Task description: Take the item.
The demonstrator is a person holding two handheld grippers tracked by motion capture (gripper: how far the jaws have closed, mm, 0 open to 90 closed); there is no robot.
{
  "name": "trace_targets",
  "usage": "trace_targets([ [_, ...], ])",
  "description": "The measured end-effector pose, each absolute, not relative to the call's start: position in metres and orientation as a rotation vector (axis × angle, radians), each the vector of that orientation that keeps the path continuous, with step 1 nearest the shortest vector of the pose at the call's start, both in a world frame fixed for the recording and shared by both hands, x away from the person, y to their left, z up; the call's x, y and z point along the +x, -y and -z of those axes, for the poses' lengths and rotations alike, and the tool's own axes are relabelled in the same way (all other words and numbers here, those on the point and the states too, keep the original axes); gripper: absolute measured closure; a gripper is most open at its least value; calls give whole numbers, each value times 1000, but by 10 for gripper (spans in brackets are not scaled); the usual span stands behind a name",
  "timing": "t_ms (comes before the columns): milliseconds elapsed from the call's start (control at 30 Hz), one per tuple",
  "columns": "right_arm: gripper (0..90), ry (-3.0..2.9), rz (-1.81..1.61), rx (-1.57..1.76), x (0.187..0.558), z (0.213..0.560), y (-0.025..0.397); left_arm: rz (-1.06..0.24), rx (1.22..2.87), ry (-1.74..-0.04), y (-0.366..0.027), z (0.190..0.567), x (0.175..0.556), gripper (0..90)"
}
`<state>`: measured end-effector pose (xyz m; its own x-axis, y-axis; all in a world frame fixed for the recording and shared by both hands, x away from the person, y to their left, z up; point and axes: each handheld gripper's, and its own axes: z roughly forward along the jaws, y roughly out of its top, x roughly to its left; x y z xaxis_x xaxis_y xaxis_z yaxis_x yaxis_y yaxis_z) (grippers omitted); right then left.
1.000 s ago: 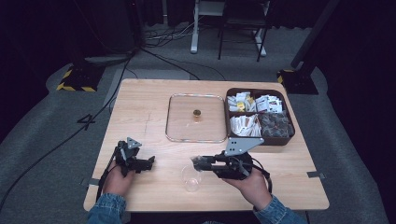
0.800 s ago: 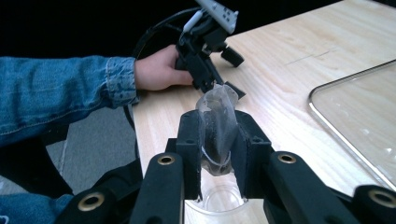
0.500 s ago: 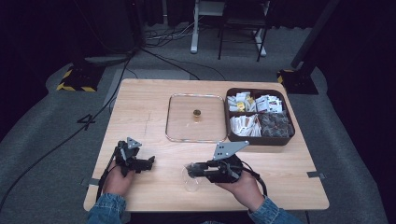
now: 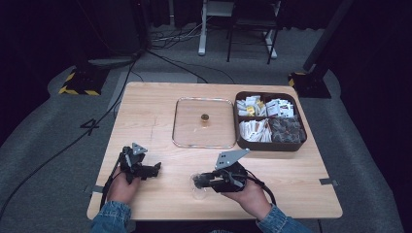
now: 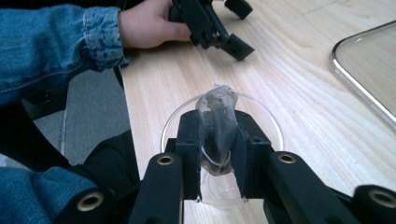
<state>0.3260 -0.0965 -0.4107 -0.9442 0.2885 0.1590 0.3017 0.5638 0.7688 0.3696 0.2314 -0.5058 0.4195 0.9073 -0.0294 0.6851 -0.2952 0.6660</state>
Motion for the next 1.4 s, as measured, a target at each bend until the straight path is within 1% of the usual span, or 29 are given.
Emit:
trace_targets([
  [33, 730, 2764, 1350, -518, 326, 412, 96, -474, 2074, -1344, -231, 506, 369, 1],
  [67, 700, 2747, 1338, -515, 327, 413, 95, -478, 2074, -1342, -231, 506, 370, 1],
  [167, 573, 2699, 1360, -519, 327, 412, 95, -474, 2074, -1344, -231, 506, 369, 1],
  [233, 524, 2687, 1386, -521, 327, 411, 96, -474, 2074, -1344, -231, 506, 369, 1],
  [300, 495, 2684, 1397, -529, 327, 409, 97, -474, 2076, -1343, -231, 506, 369, 1],
  [433, 463, 2689, 1423, -546, 327, 405, 101, -477, 2075, -1342, -231, 506, 370, 1],
  [533, 437, 2708, 1465, -564, 325, 395, 108, -474, 2074, -1344, -231, 506, 369, 1],
  [633, 394, 2755, 1503, -586, 322, 384, 118, -474, 2073, -1344, -231, 506, 369, 1],
  [867, 333, 2780, 1537, -632, 320, 367, 145, -477, 2073, -1342, -231, 506, 370, 1],
  [933, 298, 2755, 1561, -646, 321, 364, 154, -476, 2075, -1342, -231, 506, 370, 1],
  [1067, 184, 2741, 1594, -708, 325, 362, 172, -476, 2077, -1340, -231, 506, 370, 1],
  [1133, 152, 2751, 1600, -759, 328, 361, 182, -476, 2077, -1341, -231, 506, 370, 1],
  [1400, 124, 2806, 1581, -885, 335, 368, 219, -476, 2081, -1338, -231, 506, 370, 1],
])
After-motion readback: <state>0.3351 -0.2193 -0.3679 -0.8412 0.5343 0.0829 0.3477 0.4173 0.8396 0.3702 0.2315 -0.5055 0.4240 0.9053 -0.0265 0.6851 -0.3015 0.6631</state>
